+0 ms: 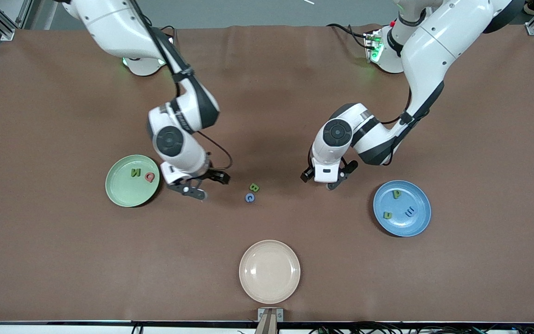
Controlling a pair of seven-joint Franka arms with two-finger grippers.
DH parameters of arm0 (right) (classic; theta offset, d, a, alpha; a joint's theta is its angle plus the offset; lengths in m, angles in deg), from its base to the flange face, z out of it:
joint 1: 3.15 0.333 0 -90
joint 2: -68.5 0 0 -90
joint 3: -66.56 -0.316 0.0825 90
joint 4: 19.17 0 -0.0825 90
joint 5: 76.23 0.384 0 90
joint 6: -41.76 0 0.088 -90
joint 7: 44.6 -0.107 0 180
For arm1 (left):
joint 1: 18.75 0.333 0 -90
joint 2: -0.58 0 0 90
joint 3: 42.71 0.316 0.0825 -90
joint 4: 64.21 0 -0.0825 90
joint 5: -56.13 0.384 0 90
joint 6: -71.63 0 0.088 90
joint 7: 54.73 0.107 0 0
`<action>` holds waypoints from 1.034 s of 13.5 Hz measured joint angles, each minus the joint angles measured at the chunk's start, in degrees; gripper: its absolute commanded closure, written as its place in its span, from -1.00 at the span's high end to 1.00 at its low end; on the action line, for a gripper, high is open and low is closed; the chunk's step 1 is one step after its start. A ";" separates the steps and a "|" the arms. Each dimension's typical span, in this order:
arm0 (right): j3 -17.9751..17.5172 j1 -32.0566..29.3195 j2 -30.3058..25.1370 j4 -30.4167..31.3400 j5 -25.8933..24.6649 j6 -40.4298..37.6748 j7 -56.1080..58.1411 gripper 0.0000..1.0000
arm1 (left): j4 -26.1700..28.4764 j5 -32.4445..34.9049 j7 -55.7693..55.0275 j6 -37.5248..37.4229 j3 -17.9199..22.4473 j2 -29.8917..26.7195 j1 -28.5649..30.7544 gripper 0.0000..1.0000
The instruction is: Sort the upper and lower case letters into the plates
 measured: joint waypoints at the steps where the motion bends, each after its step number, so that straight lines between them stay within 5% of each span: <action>1: 0.02 1.44 2.85 -3.20 -0.01 0.10 -4.97 1.00 | -0.01 0.87 0.00 0.17 0.01 0.62 -0.01 0.62; 5: 0.25 4.86 13.65 -15.47 -0.54 0.37 -17.33 0.95 | -0.08 1.70 0.02 1.49 -0.01 1.83 -0.45 0.39; 9: 0.51 6.16 17.93 -19.66 -1.55 0.37 -20.03 0.74 | -0.09 1.71 0.11 1.97 -0.03 2.44 -1.79 0.23; 12: 0.56 7.15 18.10 -20.13 -1.83 0.03 -20.09 0.30 | -0.20 1.72 0.12 2.11 0.07 2.48 -1.99 0.21; 14: 0.59 7.66 18.09 -20.37 -1.88 -0.34 -20.13 -0.43 | -0.51 1.73 0.15 2.23 0.27 2.48 -1.91 0.21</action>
